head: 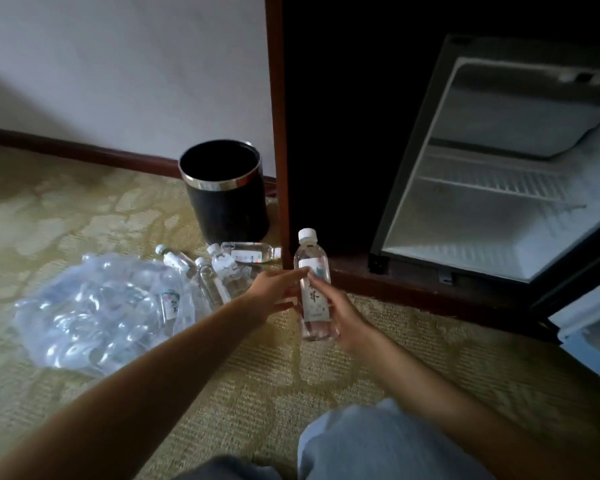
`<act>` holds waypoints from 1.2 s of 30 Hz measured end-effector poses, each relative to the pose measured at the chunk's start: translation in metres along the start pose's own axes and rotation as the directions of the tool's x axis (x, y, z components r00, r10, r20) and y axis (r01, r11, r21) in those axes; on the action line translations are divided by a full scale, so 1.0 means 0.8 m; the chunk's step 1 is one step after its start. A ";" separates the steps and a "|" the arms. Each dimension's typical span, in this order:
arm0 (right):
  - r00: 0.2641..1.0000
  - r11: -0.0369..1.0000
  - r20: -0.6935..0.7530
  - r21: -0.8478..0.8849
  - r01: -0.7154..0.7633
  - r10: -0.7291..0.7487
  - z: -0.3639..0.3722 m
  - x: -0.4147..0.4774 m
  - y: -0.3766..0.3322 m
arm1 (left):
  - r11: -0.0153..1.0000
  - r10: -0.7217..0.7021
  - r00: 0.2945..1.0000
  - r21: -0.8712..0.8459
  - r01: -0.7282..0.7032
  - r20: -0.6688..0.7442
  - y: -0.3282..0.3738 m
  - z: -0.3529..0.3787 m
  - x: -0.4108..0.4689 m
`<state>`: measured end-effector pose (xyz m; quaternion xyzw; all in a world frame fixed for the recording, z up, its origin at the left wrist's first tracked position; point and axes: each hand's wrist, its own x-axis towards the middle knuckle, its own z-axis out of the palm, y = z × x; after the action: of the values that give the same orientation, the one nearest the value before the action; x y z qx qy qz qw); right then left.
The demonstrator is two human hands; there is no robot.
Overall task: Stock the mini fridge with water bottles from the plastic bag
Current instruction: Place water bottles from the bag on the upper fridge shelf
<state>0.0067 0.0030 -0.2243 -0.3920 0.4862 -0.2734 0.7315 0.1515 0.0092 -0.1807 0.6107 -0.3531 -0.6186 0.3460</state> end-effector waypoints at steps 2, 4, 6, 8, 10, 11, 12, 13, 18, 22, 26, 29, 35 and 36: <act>0.999 1.000 -0.035 0.005 0.021 -0.021 -0.012 -0.025 -0.017 | 1.000 0.005 1.000 0.004 -0.005 0.007 0.016 0.023 -0.009; 0.997 0.998 -0.068 0.039 0.041 -0.038 -0.033 -0.052 -0.035 | 1.000 0.012 1.000 0.001 -0.012 0.023 0.035 0.053 -0.015; 0.992 0.994 -0.108 0.083 0.076 -0.067 -0.062 -0.080 -0.055 | 1.000 0.027 0.995 -0.015 -0.026 0.093 0.057 0.090 -0.021; 0.982 0.990 -0.157 0.084 0.118 -0.103 -0.094 -0.108 -0.072 | 0.998 0.042 0.989 -0.041 -0.036 0.142 0.075 0.134 -0.026; 0.972 0.985 -0.194 0.081 0.153 -0.135 -0.128 -0.135 -0.084 | 0.998 0.059 0.982 -0.034 -0.054 0.179 0.089 0.179 -0.030; 0.967 0.981 -0.208 0.091 0.171 -0.149 -0.145 -0.147 -0.088 | 0.998 0.066 0.977 -0.023 -0.063 0.203 0.095 0.202 -0.031; 0.961 0.977 -0.226 0.098 0.187 -0.161 -0.162 -0.159 -0.090 | 0.997 0.072 0.971 -0.009 -0.072 0.227 0.099 0.223 -0.032; 0.952 0.975 -0.256 0.100 0.198 -0.167 -0.176 -0.170 -0.092 | 0.997 0.076 0.965 0.009 -0.081 0.250 0.102 0.245 -0.032; 0.891 0.975 -0.424 0.068 0.209 -0.162 -0.244 -0.219 -0.085 | 0.985 0.047 0.912 0.131 -0.109 0.408 0.110 0.334 -0.033; 0.864 0.976 -0.465 0.000 0.218 -0.193 -0.298 -0.247 -0.076 | 0.972 -0.009 0.846 0.202 -0.117 0.532 0.114 0.378 -0.025; 0.859 0.952 -0.441 0.029 0.303 -0.260 -0.309 -0.231 -0.082 | 0.989 0.018 0.817 0.110 -0.099 0.576 0.122 0.385 -0.007; 0.882 0.961 -0.391 -0.015 0.278 -0.261 -0.294 -0.196 -0.097 | 0.991 0.074 0.854 0.054 -0.119 0.515 0.120 0.359 0.016; 0.919 0.973 -0.328 -0.139 0.182 -0.219 -0.270 -0.106 -0.133 | 0.975 0.222 0.926 -0.100 -0.200 0.306 0.119 0.294 0.073; 0.925 0.973 -0.314 -0.153 0.173 -0.214 -0.269 -0.092 -0.140 | 0.968 0.251 0.926 -0.100 -0.232 0.281 0.122 0.285 0.082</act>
<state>-0.2226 -0.0671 -0.1409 -0.4311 0.5761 -0.3754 0.5842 -0.0781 -0.0937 -0.1289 0.4534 -0.4525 -0.6654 0.3833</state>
